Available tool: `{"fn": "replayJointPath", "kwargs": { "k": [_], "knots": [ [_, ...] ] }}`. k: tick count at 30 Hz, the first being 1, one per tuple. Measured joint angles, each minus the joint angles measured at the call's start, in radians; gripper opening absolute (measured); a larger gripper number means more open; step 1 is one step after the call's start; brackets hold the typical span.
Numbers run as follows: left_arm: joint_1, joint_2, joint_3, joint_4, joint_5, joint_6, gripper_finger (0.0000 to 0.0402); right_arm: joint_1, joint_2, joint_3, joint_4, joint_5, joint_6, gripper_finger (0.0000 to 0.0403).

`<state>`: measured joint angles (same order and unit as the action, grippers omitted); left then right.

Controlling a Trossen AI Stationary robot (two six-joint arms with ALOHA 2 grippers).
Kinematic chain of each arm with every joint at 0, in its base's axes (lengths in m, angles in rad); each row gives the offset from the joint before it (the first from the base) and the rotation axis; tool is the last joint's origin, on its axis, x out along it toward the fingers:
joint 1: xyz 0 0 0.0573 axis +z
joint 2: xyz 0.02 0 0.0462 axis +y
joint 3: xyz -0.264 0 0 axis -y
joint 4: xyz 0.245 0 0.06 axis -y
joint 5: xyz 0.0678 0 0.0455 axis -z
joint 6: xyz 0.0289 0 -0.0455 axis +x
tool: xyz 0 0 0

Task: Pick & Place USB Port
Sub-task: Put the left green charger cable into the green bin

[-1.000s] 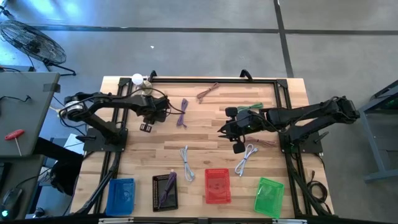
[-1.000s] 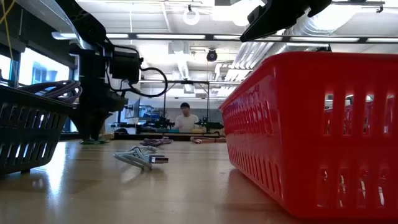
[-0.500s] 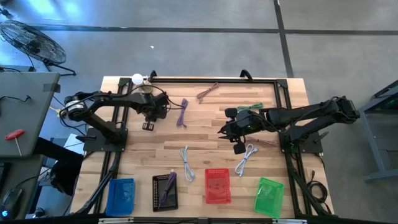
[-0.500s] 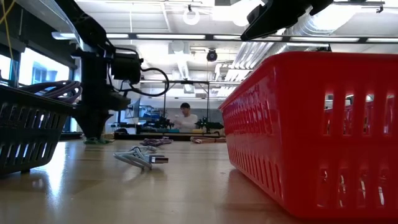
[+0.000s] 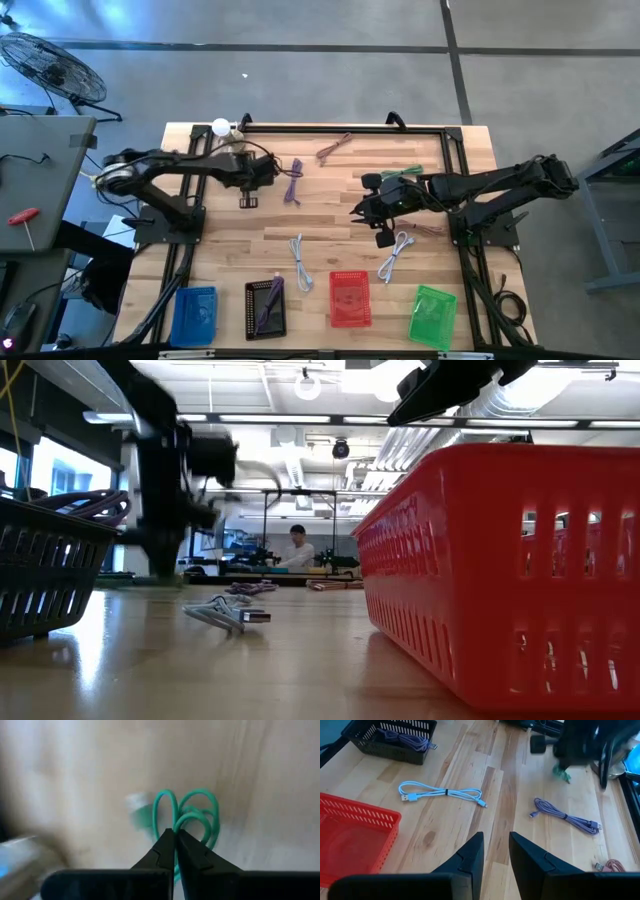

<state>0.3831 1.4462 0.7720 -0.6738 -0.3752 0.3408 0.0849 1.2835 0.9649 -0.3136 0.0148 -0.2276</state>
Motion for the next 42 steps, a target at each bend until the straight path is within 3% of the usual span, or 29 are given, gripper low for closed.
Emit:
{"fn": "replayJointPath", "kwargs": {
  "k": [4,9,14,19,25,32,36,42],
  "knots": [
    [-0.088,-0.080,0.074,-0.074,-0.136,-0.089,0.0001,0.000,0.000,0.000,0.023,0.021,-0.001,0.0083],
    [-0.219,-0.217,0.157,-0.044,-0.266,-0.226,0.0000,0.001,0.000,0.000,0.049,0.050,0.000,0.0083],
    [-0.353,-0.373,0.160,0.217,-0.298,-0.307,0.0000,0.001,0.000,0.000,0.093,0.058,-0.016,0.0083],
    [-0.494,-0.443,0.079,0.572,-0.322,-0.257,0.0000,0.000,0.000,0.000,0.144,-0.053,-0.067,0.0083],
    [-0.606,-0.397,-0.039,1.063,-0.223,-0.178,0.0000,0.001,0.000,-0.001,0.275,-0.018,-0.023,0.0083],
    [-0.665,-0.264,-0.107,1.447,-0.053,-0.109,0.0000,0.001,0.012,0.000,0.335,-0.002,0.015,0.0118],
    [-0.665,-0.165,-0.107,1.604,0.054,-0.109,0.0000,0.001,0.049,0.000,0.371,-0.004,0.019,0.0148],
    [-0.664,-0.094,-0.107,1.651,0.051,-0.102,0.0000,0.001,0.124,-0.001,0.449,-0.061,0.022,0.0182]
  ]
}}
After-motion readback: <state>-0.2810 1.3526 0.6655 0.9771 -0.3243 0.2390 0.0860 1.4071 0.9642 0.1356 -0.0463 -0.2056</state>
